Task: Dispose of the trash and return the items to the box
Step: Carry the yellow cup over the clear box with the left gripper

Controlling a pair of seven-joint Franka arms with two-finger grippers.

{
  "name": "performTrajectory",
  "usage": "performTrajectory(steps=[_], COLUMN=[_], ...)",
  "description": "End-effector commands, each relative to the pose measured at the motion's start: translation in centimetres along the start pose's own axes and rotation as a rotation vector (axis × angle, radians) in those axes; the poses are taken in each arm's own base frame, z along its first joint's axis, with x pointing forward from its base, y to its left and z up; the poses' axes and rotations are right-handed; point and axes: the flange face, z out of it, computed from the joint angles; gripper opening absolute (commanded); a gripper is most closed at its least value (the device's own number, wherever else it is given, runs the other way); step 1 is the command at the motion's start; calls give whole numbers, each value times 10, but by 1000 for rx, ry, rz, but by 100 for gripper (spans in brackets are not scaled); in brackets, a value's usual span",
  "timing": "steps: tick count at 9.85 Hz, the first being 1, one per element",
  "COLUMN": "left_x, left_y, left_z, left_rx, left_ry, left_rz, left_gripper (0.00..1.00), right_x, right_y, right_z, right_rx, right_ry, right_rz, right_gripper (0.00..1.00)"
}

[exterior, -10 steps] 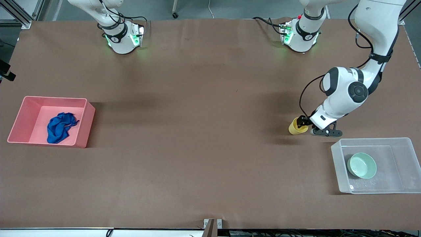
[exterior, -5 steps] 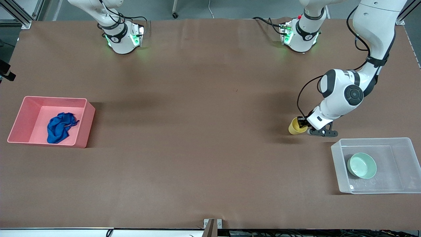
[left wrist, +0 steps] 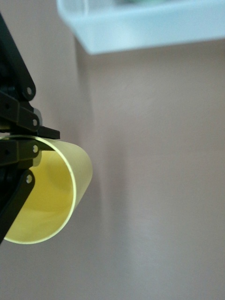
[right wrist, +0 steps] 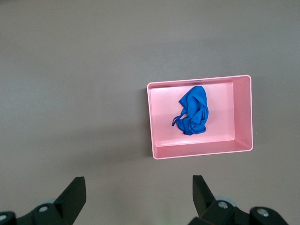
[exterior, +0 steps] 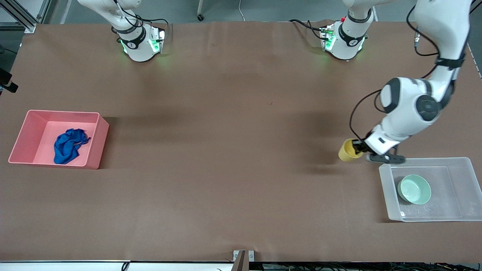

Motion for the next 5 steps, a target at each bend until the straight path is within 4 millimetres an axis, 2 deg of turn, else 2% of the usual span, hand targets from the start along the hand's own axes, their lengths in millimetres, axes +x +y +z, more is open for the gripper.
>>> performTrajectory(steps=[1,2,3,4,5], left_x=[51,65,73,78,74], left_y=[-60,-102,-146,-182,-204], left_z=[-30,-34,-27,-16,-3], left_rx=[7,23,50,83,101], left_ry=[6,4,7,3,-15], left_rz=[-20,-42,-57,-74,-103], left_gripper=[0,0,0,0,0], right_x=[-3,-3,-3,-3,-3], right_y=[2,2,2,2,2], right_z=[-1,-1,-1,-1,-1], right_rx=[-14,-14,-14,-14,-14], right_ry=[-3,-3,-3,-3,-3], right_rz=[0,0,0,0,0], right_gripper=[100,100,100,100,100])
